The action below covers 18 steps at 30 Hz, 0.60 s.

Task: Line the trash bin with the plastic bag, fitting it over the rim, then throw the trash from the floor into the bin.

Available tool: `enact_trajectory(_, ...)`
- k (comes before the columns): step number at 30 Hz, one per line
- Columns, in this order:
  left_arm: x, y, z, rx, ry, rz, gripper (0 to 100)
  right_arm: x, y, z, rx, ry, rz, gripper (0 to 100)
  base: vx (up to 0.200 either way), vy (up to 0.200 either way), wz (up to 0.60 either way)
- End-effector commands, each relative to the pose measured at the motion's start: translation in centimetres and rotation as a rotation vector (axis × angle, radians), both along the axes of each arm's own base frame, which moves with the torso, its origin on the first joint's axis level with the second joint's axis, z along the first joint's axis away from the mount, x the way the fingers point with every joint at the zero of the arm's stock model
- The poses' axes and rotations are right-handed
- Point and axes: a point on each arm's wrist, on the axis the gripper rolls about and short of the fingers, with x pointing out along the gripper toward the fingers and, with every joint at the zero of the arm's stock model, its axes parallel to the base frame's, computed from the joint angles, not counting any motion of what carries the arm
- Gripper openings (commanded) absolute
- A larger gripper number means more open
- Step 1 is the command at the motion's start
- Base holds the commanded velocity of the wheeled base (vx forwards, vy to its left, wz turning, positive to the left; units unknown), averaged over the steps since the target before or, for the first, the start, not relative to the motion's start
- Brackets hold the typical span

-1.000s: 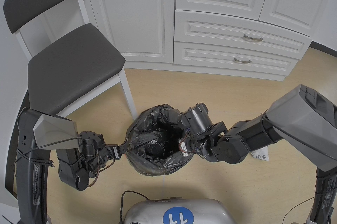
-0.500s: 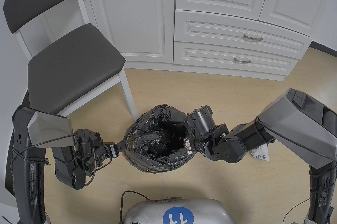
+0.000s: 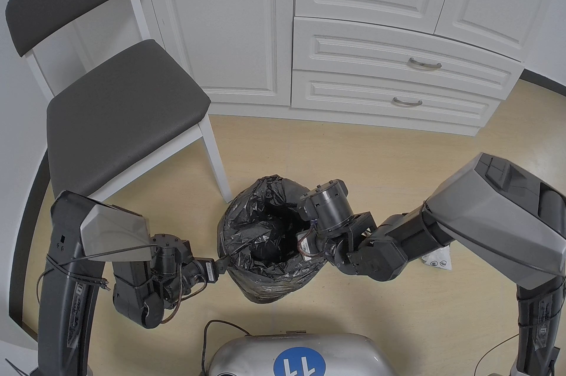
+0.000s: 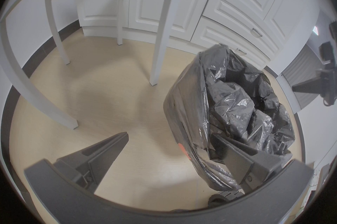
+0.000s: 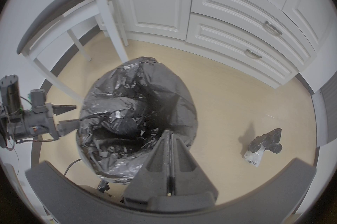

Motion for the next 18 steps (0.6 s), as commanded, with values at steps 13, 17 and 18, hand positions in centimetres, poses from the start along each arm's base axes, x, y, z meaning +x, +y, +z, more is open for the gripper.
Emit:
enact_trajectory(13,5.6,0.2,-0.3,0.013,0.025,0.054,100,0.0,0.4,-1.5,-0.074,0.02,0.041,0,0.0,0.0,0.0)
enact_trajectory(17,7.6,0.5,0.0,0.018,0.041,0.076,100,1.6,-1.1,-2.1,-0.085,0.021,0.002,0,0.0,0.0,0.0)
enact_trajectory(18,7.9,0.5,0.0,0.016,0.04,0.079,100,2.1,-1.4,-2.4,-0.085,0.022,-0.011,0,0.0,0.0,0.0)
